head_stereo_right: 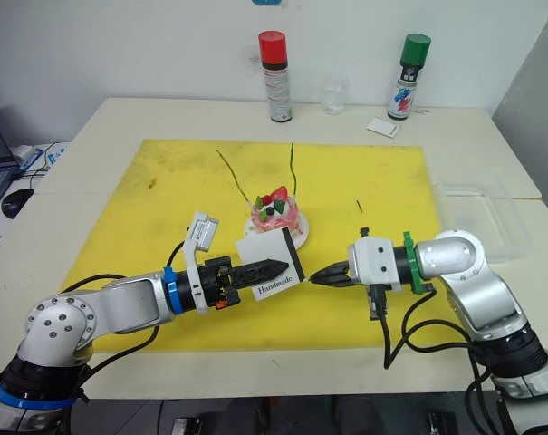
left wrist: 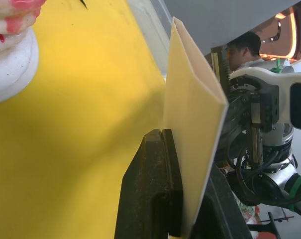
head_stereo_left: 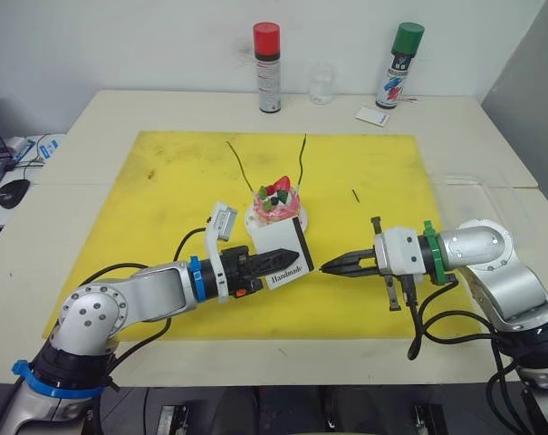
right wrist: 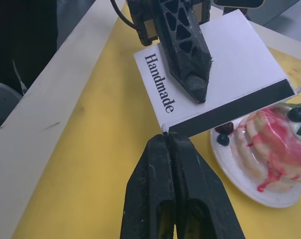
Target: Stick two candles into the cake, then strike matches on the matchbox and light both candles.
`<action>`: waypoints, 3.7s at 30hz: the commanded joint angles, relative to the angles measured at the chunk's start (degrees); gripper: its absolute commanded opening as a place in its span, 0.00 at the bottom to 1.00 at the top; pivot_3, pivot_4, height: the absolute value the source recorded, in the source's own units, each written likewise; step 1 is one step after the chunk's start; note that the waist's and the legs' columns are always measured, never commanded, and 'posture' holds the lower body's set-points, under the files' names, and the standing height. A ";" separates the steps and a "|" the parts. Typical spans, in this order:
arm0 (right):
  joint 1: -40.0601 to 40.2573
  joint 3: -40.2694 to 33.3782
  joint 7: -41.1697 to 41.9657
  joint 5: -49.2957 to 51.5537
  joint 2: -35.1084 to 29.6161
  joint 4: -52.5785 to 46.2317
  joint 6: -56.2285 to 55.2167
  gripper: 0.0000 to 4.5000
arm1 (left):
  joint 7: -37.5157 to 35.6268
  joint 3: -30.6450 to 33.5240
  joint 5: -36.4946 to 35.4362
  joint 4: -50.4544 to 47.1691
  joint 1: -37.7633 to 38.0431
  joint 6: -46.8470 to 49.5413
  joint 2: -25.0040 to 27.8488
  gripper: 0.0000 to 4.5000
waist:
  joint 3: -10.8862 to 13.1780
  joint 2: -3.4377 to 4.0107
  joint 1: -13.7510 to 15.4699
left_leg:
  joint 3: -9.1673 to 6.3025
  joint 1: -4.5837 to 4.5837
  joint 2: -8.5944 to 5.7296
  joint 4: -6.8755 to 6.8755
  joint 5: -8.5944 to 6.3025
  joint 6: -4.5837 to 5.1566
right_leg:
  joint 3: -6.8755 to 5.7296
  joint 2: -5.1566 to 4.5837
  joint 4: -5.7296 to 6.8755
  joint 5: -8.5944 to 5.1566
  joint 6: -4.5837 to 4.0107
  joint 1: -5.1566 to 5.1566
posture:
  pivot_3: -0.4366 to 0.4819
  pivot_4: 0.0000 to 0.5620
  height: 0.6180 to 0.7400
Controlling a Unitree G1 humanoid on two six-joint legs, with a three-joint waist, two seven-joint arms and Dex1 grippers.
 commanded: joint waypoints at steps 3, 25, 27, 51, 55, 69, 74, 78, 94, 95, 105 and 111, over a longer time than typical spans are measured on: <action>-1.43 -0.85 -0.37 0.65 -0.20 -0.78 -0.02 0.00 | -0.01 1.04 -0.30 -1.35 -0.50 0.16 -0.52 0.00 | 0.00 0.00 0.00 | -0.01 0.00 0.00 0.02 0.00 0.00 | 0.00 0.00 0.00 0.00 0.00 0.02 | 0.48 0.27 1.00; -1.91 0.78 -0.99 -1.78 -0.10 1.31 -0.58 0.00 | 1.44 1.05 -1.61 -2.59 0.25 0.02 -1.56 0.00 | 0.00 0.00 0.02 | -0.04 0.03 0.00 0.12 0.00 0.00 | -0.02 -0.01 0.03 0.01 0.00 0.11 | 0.48 0.27 1.00; -1.93 0.77 -0.90 -1.86 -0.16 1.57 -0.61 0.00 | 1.46 1.07 -1.60 -2.63 0.30 0.00 -1.54 0.00 | 0.00 0.00 0.02 | -0.04 0.04 0.00 0.13 0.00 0.00 | -0.02 -0.01 0.03 0.01 0.00 0.12 | 0.48 0.27 1.00; -2.58 1.11 2.42 -0.46 -2.67 0.90 -0.46 0.00 | 2.14 3.55 -1.90 -2.71 3.20 -0.72 -1.17 0.00 | 0.00 0.00 -0.09 | -0.09 0.07 -0.01 0.73 -0.01 0.02 | 0.00 0.04 0.13 0.12 0.20 0.34 | 0.48 0.27 1.00; -2.64 1.69 1.40 -0.71 -1.27 -0.48 -0.11 0.00 | 2.35 2.08 -0.25 -3.24 2.41 -0.94 -3.35 0.00 | 0.00 0.00 0.32 | -0.09 0.01 -0.03 0.77 -0.01 0.02 | 0.01 0.03 0.09 0.15 0.19 0.34 | 0.48 0.27 1.00; -3.96 1.39 -0.67 -0.89 -0.72 -0.02 0.08 0.00 | 2.21 1.85 -0.76 -3.63 2.19 -0.38 -3.53 0.00 | 0.00 0.00 0.04 | -0.09 0.00 -0.03 0.74 -0.01 0.02 | 0.01 0.02 0.08 0.15 0.18 0.32 | 0.48 0.27 1.00; -3.67 1.53 -0.67 -1.37 -0.82 0.58 -0.33 0.00 | 2.13 1.87 -1.32 -3.99 2.24 -0.30 -3.27 0.00 | 0.00 0.00 0.05 | -0.09 0.00 -0.02 0.73 -0.01 0.02 | 0.00 0.02 0.08 0.15 0.18 0.32 | 0.48 0.27 1.00; -3.46 1.35 -0.56 -1.68 -1.14 1.25 -0.78 0.00 | 1.95 1.87 -1.69 -4.29 2.27 -0.24 -3.07 0.00 | 0.00 0.00 0.05 | -0.09 0.00 -0.02 0.74 -0.01 0.02 | 0.01 0.02 0.08 0.15 0.18 0.32 | 0.48 0.27 1.00; -2.32 3.27 -0.37 -3.50 -1.42 1.49 -2.76 0.00 | 1.95 1.23 -2.74 -4.16 0.80 -0.67 -3.71 0.00 | 0.00 0.00 0.06 | -0.09 0.00 -0.02 0.74 -0.01 0.02 | 0.01 0.02 0.08 0.15 0.18 0.32 | 0.48 0.27 1.00; -2.05 4.24 -0.32 -4.53 -1.12 2.05 -3.66 0.00 | 2.70 0.96 -4.09 -3.90 -0.27 -1.43 -4.66 0.00 | 0.00 0.00 0.06 | -0.09 0.00 -0.03 0.74 -0.01 0.02 | 0.00 0.02 0.08 0.15 0.18 0.32 | 0.48 0.27 1.00; -3.57 3.33 6.80 -2.90 -6.51 4.40 -4.20 0.00 | -1.88 7.48 -9.60 0.36 -8.50 4.01 0.05 0.00 | 0.01 -0.03 -1.06 | -0.06 0.10 -0.04 0.70 -0.01 0.03 | 0.12 0.05 0.08 0.16 0.20 0.32 | 0.48 0.27 1.00; -9.45 0.23 -1.31 -0.78 0.17 7.22 5.35 0.00 | -5.10 13.51 -9.60 -7.14 10.26 5.30 8.97 0.00 | 0.03 -0.05 -1.42 | -0.17 0.07 0.07 0.58 -0.02 0.02 | 0.05 0.14 0.11 0.10 0.09 0.24 | 0.48 0.27 1.00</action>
